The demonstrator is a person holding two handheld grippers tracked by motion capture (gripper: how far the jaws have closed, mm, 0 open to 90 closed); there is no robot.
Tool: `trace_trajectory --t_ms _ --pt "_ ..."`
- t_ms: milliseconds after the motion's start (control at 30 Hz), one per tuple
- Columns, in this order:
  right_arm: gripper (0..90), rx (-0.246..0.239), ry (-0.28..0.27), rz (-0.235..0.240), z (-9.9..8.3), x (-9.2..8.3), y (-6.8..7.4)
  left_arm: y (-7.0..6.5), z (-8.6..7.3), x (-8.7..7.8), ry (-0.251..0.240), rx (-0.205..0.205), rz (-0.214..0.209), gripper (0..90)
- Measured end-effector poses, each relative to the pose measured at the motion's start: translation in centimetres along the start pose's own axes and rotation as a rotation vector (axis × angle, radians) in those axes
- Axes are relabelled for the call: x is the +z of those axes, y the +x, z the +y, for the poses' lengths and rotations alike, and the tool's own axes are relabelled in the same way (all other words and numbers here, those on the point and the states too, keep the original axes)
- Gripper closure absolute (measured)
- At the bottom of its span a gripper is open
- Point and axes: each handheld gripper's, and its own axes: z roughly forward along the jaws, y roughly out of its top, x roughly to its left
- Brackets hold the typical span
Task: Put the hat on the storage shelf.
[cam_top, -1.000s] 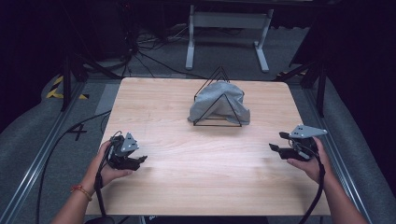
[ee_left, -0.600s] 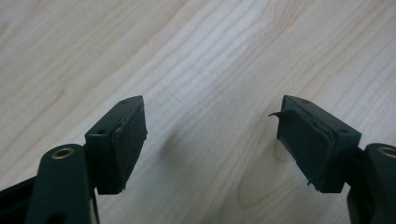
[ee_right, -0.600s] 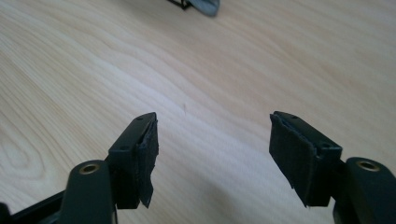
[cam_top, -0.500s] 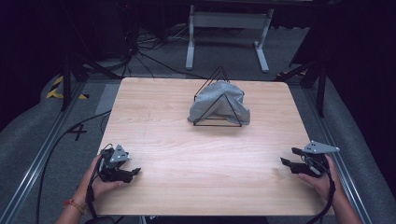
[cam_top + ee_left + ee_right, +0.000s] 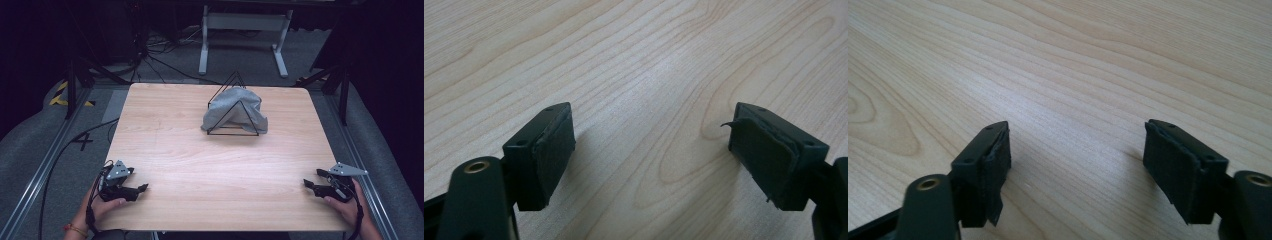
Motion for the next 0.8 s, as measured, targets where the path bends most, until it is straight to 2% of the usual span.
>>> trace_trajectory --t_ms 67,100,433,800 --pt "25.2 0.003 -0.001 0.0 0.07 0.11 0.08 0.0 0.0 0.01 -0.001 0.0 0.001 18.7" --pt "24.6 -0.003 0.001 0.002 0.1 0.14 0.07 0.07 0.02 -0.02 0.0 0.013 0.005 18.7" --pt "24.6 -0.003 0.001 0.001 0.1 0.16 0.08 -0.18 -0.02 0.0 0.007 -0.022 0.022 16.3" --pt "24.1 0.0 0.003 -0.007 0.1 0.17 0.02 -0.18 -0.02 0.01 0.007 -0.023 0.022 16.2"
